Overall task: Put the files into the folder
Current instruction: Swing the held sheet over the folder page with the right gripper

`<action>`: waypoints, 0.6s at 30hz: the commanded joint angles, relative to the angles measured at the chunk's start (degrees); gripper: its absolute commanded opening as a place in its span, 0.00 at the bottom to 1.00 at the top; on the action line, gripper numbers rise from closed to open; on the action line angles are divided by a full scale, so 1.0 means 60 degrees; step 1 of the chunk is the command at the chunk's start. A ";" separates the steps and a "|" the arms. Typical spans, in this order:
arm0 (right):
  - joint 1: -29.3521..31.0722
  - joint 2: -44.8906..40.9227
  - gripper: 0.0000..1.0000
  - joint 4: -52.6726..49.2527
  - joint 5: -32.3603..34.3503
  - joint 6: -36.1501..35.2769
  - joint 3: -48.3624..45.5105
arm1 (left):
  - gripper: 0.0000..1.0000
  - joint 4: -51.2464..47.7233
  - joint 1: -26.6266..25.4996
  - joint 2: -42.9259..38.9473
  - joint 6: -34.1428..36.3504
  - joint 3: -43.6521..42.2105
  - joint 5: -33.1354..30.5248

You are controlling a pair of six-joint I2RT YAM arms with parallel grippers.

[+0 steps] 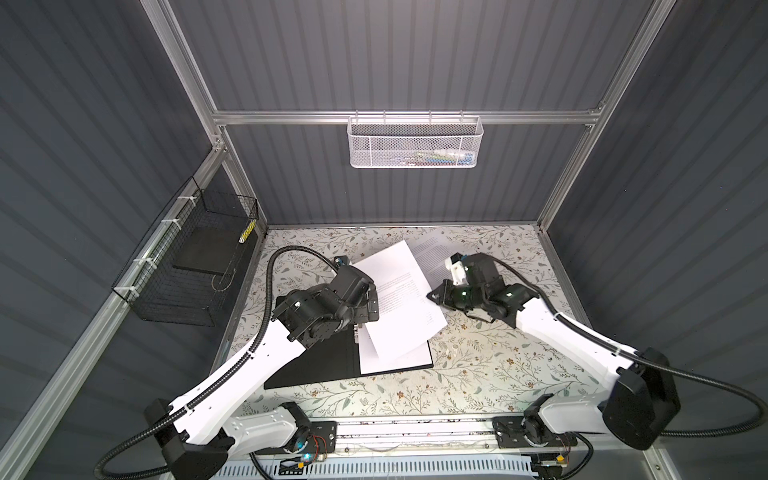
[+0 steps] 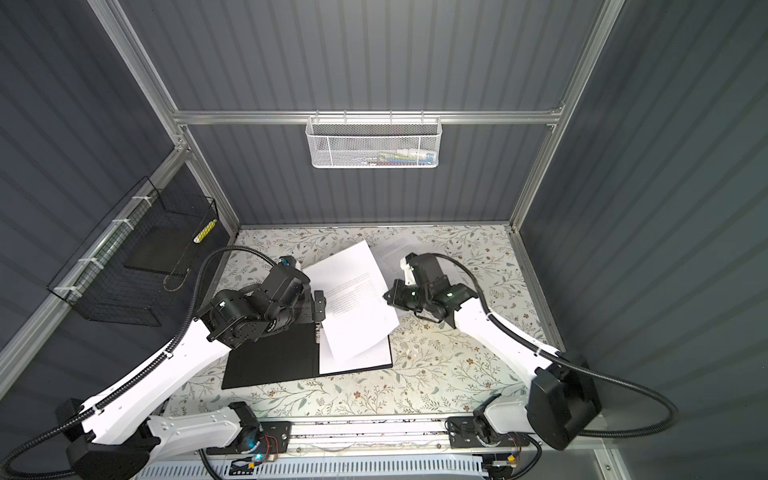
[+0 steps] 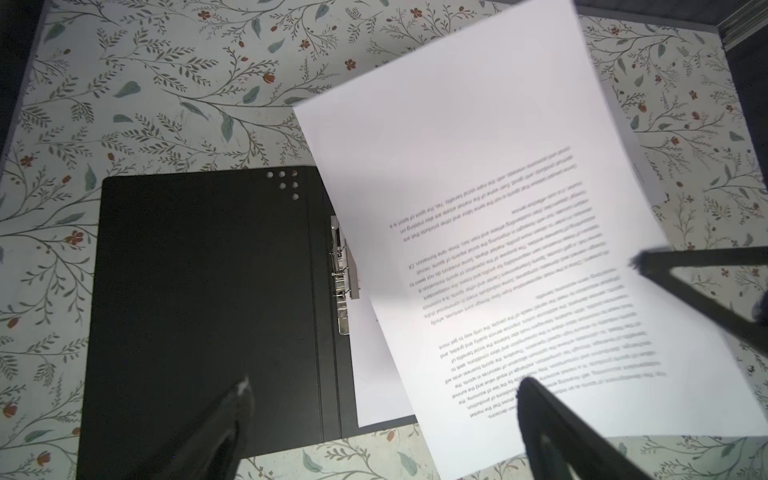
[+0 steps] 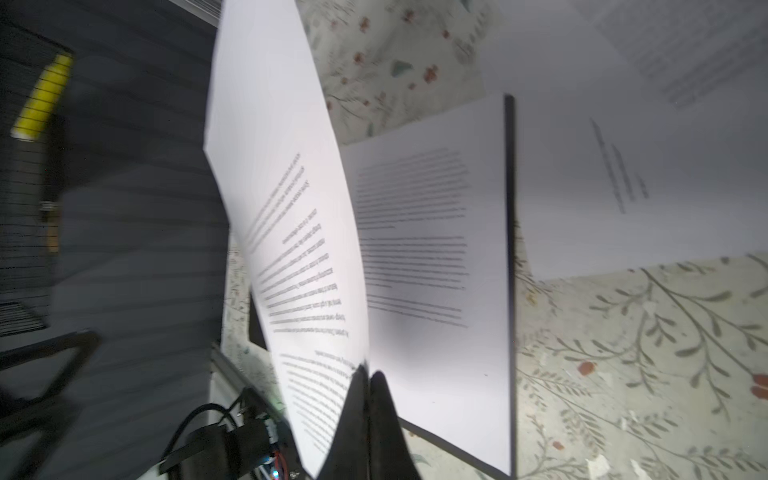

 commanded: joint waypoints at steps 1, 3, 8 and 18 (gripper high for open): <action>0.0035 0.0280 0.00 0.1157 0.1132 0.0034 -0.0482 | 1.00 -0.0177 0.0071 -0.0269 0.0661 -0.0279 -0.0434; 0.0128 0.0359 0.00 0.1768 0.1350 0.0322 -0.0966 | 1.00 0.0076 0.0076 -0.0320 0.1074 -0.0321 -0.0350; 0.0467 0.0729 0.00 0.2400 0.1736 0.1047 -0.1551 | 1.00 0.0011 0.0071 -0.0439 0.2156 -0.0694 -0.0004; 0.0932 0.1278 0.00 0.2443 0.1800 0.1461 -0.1300 | 1.00 0.0441 0.0082 -0.1258 0.3043 -0.1970 0.0342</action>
